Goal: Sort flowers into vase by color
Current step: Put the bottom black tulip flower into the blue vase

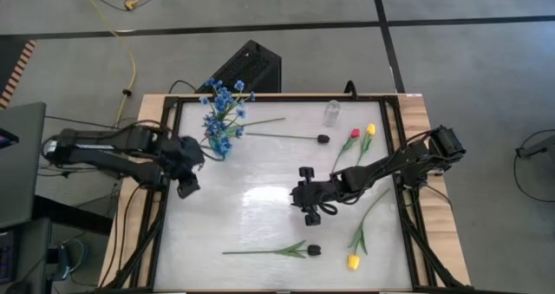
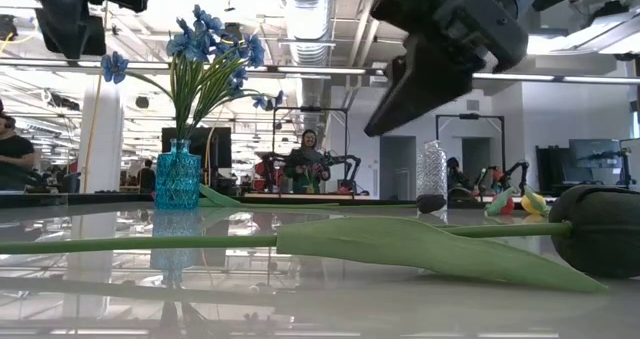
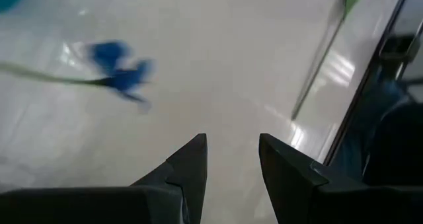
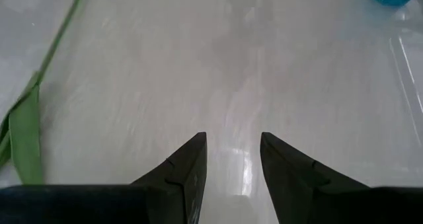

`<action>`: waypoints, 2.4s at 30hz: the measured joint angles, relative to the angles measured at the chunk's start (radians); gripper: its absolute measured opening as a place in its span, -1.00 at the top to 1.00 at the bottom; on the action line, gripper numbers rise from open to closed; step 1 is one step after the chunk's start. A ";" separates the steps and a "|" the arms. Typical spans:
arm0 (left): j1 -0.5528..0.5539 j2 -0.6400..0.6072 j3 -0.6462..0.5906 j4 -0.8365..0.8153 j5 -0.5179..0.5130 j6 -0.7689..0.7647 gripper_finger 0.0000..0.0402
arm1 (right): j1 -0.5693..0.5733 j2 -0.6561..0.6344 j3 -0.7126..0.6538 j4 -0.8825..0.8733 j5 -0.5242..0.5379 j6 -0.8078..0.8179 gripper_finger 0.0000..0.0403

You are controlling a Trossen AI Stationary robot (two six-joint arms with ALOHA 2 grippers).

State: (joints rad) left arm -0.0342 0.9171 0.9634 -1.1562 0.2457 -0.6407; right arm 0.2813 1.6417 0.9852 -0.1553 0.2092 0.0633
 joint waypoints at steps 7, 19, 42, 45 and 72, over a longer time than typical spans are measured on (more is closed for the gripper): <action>-0.185 0.089 0.000 0.081 -0.097 -0.036 0.38 | -0.003 0.000 0.000 -0.118 0.021 0.086 0.17; -0.536 0.351 0.000 0.413 -0.357 0.022 0.38 | -0.004 0.000 0.000 -0.079 0.061 0.116 0.17; -0.518 0.831 0.036 1.135 -0.320 0.175 0.44 | 0.022 0.000 0.001 -0.113 0.055 0.264 0.17; -0.518 0.882 0.076 1.130 -0.334 0.205 0.50 | 0.035 0.000 0.002 -0.174 0.059 0.324 0.17; -0.525 1.032 0.176 0.956 -0.356 0.227 0.97 | 0.153 0.000 0.003 -0.226 0.342 0.407 0.18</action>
State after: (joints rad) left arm -0.5591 1.9491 1.1398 -0.2004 -0.1098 -0.4140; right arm 0.4343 1.6421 0.9878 -0.3813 0.5514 0.4702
